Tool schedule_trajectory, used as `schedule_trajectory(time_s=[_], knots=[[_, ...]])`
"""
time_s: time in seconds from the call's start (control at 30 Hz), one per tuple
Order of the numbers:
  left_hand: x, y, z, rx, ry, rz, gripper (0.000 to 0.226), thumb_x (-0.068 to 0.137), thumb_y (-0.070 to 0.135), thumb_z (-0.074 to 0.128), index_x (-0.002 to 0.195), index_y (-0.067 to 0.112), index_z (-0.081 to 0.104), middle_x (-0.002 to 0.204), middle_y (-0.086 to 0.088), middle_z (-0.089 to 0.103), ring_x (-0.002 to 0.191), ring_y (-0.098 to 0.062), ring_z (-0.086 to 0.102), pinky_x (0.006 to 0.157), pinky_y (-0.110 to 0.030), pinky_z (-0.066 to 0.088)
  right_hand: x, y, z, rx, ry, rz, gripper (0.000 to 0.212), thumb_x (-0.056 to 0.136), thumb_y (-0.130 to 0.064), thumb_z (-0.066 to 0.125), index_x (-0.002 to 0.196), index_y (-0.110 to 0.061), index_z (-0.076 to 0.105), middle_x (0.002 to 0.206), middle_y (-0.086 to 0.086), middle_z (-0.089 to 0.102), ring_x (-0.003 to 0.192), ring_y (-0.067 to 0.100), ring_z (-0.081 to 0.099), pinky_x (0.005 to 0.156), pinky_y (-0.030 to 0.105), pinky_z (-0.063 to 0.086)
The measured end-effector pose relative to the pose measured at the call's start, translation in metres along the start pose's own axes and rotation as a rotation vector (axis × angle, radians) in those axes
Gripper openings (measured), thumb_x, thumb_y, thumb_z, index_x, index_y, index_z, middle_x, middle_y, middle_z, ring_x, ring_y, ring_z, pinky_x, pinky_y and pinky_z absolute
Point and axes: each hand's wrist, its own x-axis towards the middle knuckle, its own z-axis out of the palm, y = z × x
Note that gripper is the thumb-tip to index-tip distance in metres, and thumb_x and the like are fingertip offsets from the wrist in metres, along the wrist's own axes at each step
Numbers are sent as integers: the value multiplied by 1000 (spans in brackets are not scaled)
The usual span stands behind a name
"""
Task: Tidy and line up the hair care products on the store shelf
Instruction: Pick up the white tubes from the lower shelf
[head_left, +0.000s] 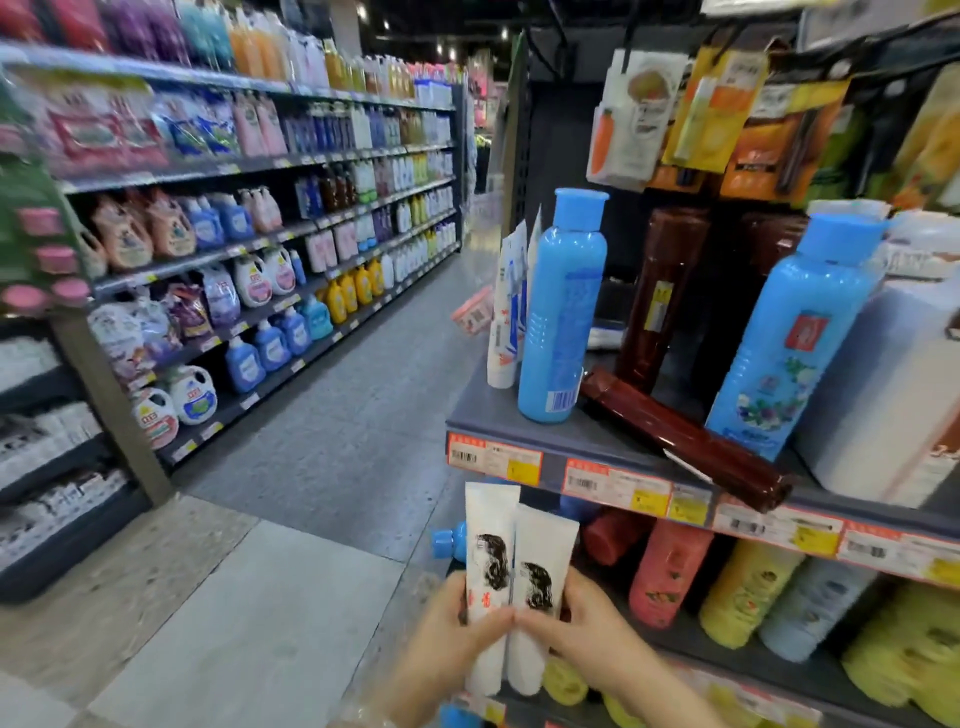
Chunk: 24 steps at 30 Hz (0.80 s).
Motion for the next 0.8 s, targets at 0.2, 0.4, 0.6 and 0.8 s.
schedule_trajectory(time_s=[0.2, 0.4, 0.6, 0.8], knots=[[-26, 29, -3, 4, 24, 105, 34, 79, 7, 71, 111, 9, 60, 94, 0, 74, 85, -5, 69, 68, -17, 51, -14, -31, -8, -19, -32, -73, 37, 75, -14, 70, 110, -22, 61, 106, -6, 71, 103, 3, 64, 90, 22, 50], [-42, 92, -4, 13, 49, 247, 28, 81, 7, 69, 107, 12, 59, 102, -1, 72, 91, -9, 69, 77, -24, 56, -28, -87, -29, 51, -51, -164, 31, 80, -13, 69, 108, -21, 58, 98, -10, 70, 88, -6, 65, 73, 11, 50], [-38, 163, -10, -44, 43, 381, 26, 82, 6, 67, 104, 16, 58, 104, -4, 70, 99, -20, 66, 85, -35, 55, -26, -143, -57, 67, 64, -287, 24, 83, -13, 66, 97, -30, 56, 100, -8, 68, 93, 9, 64, 77, 28, 55], [0, 206, -24, -66, 98, 442, 24, 82, 9, 67, 100, 22, 58, 104, -1, 68, 96, -17, 64, 80, -38, 55, -1, -177, -85, 45, 228, -325, 27, 84, -8, 64, 95, -30, 54, 100, -6, 65, 101, 16, 61, 90, 39, 51]])
